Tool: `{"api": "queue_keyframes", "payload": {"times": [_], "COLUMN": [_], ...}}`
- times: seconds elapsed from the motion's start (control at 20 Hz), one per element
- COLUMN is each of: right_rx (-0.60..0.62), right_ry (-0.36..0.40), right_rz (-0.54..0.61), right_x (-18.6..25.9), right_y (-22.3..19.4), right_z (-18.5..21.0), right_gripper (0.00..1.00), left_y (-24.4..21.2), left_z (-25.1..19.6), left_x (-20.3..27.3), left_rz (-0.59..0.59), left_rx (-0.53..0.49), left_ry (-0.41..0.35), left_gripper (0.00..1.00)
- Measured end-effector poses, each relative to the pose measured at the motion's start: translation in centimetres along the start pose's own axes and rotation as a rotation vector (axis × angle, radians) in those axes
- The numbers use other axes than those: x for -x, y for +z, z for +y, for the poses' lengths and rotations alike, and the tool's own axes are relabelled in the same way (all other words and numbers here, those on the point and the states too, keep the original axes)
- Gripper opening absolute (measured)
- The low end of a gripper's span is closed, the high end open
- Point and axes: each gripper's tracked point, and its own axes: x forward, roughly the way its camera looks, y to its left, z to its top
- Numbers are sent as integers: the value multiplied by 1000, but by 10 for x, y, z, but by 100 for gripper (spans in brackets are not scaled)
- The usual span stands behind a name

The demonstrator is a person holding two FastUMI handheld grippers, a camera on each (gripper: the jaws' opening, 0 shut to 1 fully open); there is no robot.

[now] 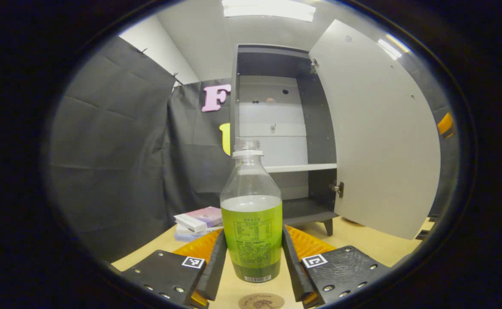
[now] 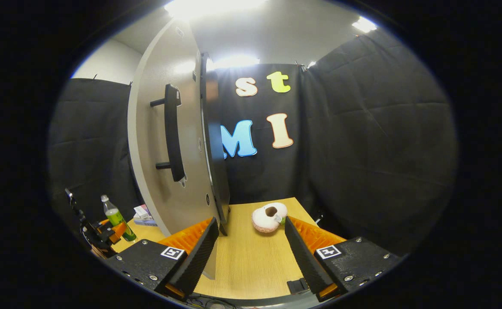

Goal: Open the cabinet door with the right hand, grasp the bottle in the cabinet with the left hand and place it on the coaster, then close the cabinet door with the right hand.

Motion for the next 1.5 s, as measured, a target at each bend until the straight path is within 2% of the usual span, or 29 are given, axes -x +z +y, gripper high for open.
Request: {"api": "queue_keyframes", "payload": {"times": [0.05,0.1,0.15,0.2,0.3,0.35,0.4,0.7,0.75,0.8,0.9,0.95,1.1,1.25,1.4,1.5], "right_rx": [-3,-5,-10,-15,-19,-12,0,28,33,35,28,27,36,33,27,15], "right_ry": [-11,-21,-28,-29,-31,-32,-34,-48,-55,-59,-57,-53,-51,-36,-22,-15], "right_rz": [-3,0,5,15,26,30,35,61,64,67,72,73,65,55,27,0], "right_x": [-2,-4,-5,-6,-7,-8,-8,-10,-11,-12,-13,-14,-15,-15,-14,-14], "right_y": [1,0,-1,-3,-5,-6,-9,-16,-17,-18,-19,-18,-16,-11,2,14], "right_z": [-3,-6,-8,-9,-10,-11,-11,-18,-21,-24,-24,-24,-25,-22,-21,-21], "right_gripper": [95,95,95,95,95,95,95,94,94,94,94,95,95,95,95,95], "left_y": [-14,-29,-42,-54,-76,-83,-90,-126,-129,-133,-138,-133,-139,-130,-110,-95], "left_z": [-1,-1,-2,-1,-2,-3,-5,-3,-4,-5,-5,-6,-8,-17,-17,-18], "left_x": [2,3,4,5,8,9,11,12,13,14,18,19,17,19,19,22], "left_rz": [18,36,54,72,99,106,110,164,166,172,180,168,196,211,205,198], "left_rx": [3,6,7,5,10,12,13,40,55,61,59,56,30,1,-19,-17], "left_ry": [0,2,5,11,19,22,25,62,63,63,67,69,67,43,44,51], "left_gripper": [71,66,71,67,67,71,67,68,72,68,68,73,70,85,91,88]}}
